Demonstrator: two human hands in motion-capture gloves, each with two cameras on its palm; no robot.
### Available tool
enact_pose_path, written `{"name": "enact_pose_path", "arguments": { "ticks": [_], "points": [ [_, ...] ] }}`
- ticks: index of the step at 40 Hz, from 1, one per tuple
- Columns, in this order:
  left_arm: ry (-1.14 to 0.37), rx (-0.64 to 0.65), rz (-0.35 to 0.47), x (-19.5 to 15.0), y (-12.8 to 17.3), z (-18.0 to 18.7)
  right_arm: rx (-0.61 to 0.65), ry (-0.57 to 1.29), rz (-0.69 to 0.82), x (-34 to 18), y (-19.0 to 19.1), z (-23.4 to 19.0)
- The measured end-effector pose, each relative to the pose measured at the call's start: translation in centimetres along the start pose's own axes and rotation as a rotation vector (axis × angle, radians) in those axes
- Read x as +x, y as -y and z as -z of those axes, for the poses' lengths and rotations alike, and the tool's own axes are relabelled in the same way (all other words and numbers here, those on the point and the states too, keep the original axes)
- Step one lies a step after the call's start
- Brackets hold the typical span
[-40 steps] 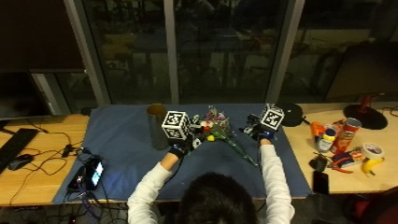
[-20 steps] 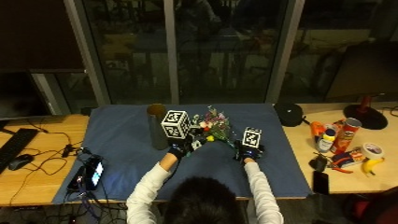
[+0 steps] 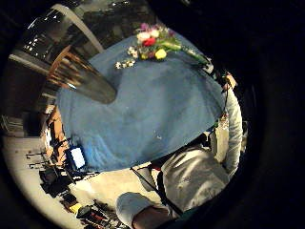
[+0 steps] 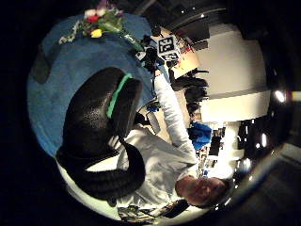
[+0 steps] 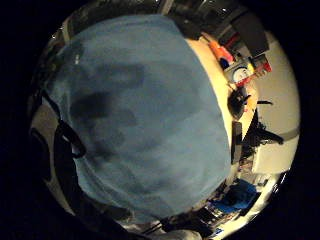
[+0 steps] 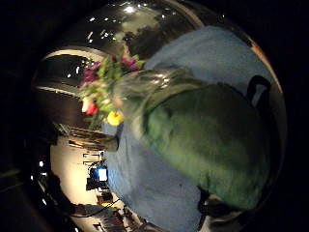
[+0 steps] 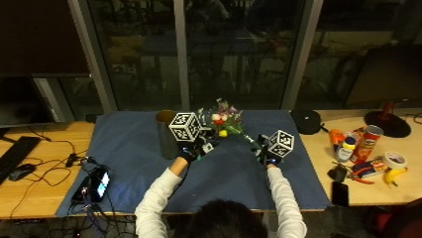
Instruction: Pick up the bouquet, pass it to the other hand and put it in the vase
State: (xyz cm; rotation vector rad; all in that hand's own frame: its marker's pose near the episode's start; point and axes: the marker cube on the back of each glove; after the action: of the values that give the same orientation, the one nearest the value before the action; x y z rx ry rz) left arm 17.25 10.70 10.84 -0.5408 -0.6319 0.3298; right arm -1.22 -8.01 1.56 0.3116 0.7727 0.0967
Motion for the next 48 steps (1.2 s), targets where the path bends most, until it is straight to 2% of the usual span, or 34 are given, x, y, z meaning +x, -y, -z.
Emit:
{"name": "enact_pose_path", "arguments": {
  "ticks": [2, 7, 13, 17, 20, 25, 32, 36, 39, 43, 46, 48],
  "points": [
    [-0.022, 0.012, 0.000, -0.4, 0.5, 0.1, 0.079, 0.048, 0.005, 0.0, 0.4, 0.9],
    [-0.194, 0.143, 0.004, -1.3, 2.4, 1.2, 0.089, 0.344, -0.072, -1.4, -0.5, 5.0],
    [-0.420, 0.326, 0.099, -2.9, 5.4, 3.0, 0.185, 0.796, -0.010, -4.1, 0.4, 9.6],
    [-0.614, 0.316, 0.123, -2.7, 7.0, 4.1, 0.216, 1.075, 0.086, -6.1, 1.3, 10.7],
    [-0.728, 0.277, 0.108, -2.0, 8.1, 4.5, 0.205, 1.186, 0.114, -7.7, 0.7, 12.0],
    [-0.815, 0.227, 0.063, 1.2, 9.6, 5.1, 0.184, 1.269, 0.187, -10.9, -0.2, 11.9],
    [-0.879, 0.154, -0.081, 5.3, 11.4, 4.2, 0.063, 1.336, 0.163, -15.6, -3.6, 12.2],
    [-0.941, 0.161, -0.113, 7.1, 12.2, 2.7, 0.051, 1.354, 0.241, -17.2, -4.1, 9.7],
    [-1.011, 0.201, -0.084, 7.7, 12.8, 1.7, 0.064, 1.318, 0.311, -18.1, -4.6, 8.5],
    [-1.041, 0.342, 0.024, 7.9, 12.8, 1.3, -0.006, 1.343, 0.413, -19.5, -5.5, 7.3],
    [-1.009, 0.452, 0.092, 7.1, 12.6, 1.3, -0.058, 1.218, 0.377, -19.2, -5.9, 5.9],
    [-0.959, 0.508, 0.131, 5.0, 11.9, 1.1, -0.119, 1.131, 0.335, -17.8, -6.3, 5.0]
  ]
}}
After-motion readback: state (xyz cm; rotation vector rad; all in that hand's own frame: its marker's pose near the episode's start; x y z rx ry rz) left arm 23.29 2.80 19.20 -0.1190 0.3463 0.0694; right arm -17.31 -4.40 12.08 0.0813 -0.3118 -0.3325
